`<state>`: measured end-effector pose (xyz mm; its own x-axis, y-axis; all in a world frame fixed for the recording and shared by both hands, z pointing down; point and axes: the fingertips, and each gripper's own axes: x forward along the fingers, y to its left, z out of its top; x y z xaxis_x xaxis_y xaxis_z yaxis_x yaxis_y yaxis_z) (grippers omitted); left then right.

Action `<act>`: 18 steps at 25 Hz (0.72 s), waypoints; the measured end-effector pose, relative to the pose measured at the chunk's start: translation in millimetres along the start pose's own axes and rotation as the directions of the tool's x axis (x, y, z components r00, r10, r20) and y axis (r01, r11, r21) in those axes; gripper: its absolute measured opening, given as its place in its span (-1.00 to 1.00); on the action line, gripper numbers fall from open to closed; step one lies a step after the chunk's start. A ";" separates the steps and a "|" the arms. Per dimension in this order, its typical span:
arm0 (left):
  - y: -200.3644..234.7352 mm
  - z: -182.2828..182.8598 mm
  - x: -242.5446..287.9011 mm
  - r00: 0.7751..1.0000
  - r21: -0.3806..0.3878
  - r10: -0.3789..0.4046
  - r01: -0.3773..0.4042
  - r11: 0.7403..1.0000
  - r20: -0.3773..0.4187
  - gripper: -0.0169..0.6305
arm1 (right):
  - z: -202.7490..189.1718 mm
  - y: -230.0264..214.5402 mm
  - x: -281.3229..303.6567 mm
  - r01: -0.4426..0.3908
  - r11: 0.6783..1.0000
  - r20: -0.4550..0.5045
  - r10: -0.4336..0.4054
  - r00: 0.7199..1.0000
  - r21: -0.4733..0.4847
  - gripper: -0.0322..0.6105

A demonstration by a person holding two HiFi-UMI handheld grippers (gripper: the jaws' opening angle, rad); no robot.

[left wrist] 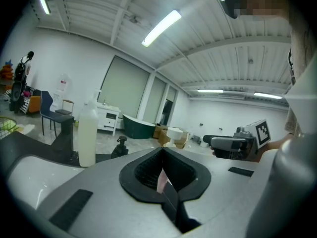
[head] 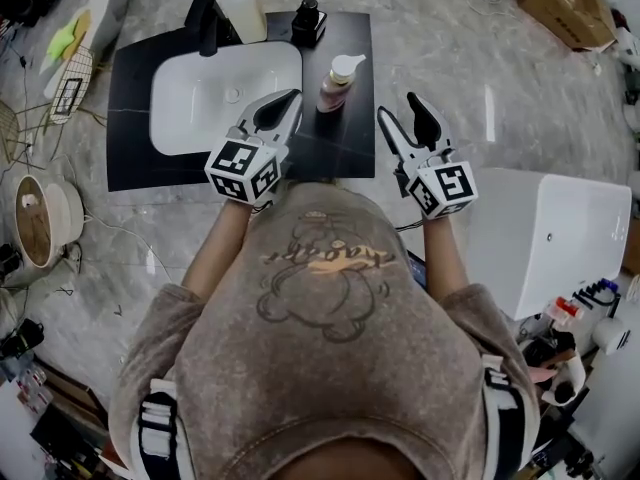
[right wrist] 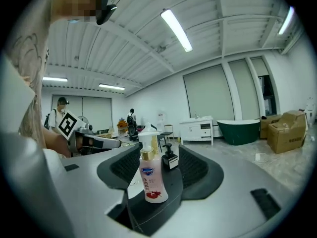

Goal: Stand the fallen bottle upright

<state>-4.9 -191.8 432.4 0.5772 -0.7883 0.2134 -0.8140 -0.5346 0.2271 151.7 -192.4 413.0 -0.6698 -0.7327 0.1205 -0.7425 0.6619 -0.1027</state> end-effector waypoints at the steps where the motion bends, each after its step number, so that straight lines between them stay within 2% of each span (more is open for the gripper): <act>1: 0.4 -0.3 -1.0 1.000 0.003 0.001 -0.001 1.000 0.002 -0.89 | -2.1 -0.6 -4.1 0.013 1.000 0.003 -0.013 1.000 0.016 -0.22; 6: 2.2 -2.0 -6.1 1.000 0.024 0.013 -0.013 1.000 0.029 -0.89 | -12.5 -0.3 -14.1 0.082 0.996 0.016 -0.083 0.996 0.042 -0.44; 9: 2.2 -3.0 -9.4 0.999 0.033 0.010 -0.012 0.999 0.053 -0.89 | -19.5 3.3 -12.4 0.098 0.994 0.004 -0.098 0.995 0.040 -0.59; 18: 9.4 -12.4 -12.5 0.994 0.016 0.032 -0.033 0.999 0.102 -0.89 | -38.1 6.7 -7.4 0.126 0.991 -0.029 -0.125 0.992 0.047 -0.83</act>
<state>-19.0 -183.2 443.6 0.5416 -0.8316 0.1229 -0.8337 -0.5126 0.2051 151.9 -176.5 449.0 -0.5713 -0.8048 0.1611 -0.8206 0.5558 -0.1332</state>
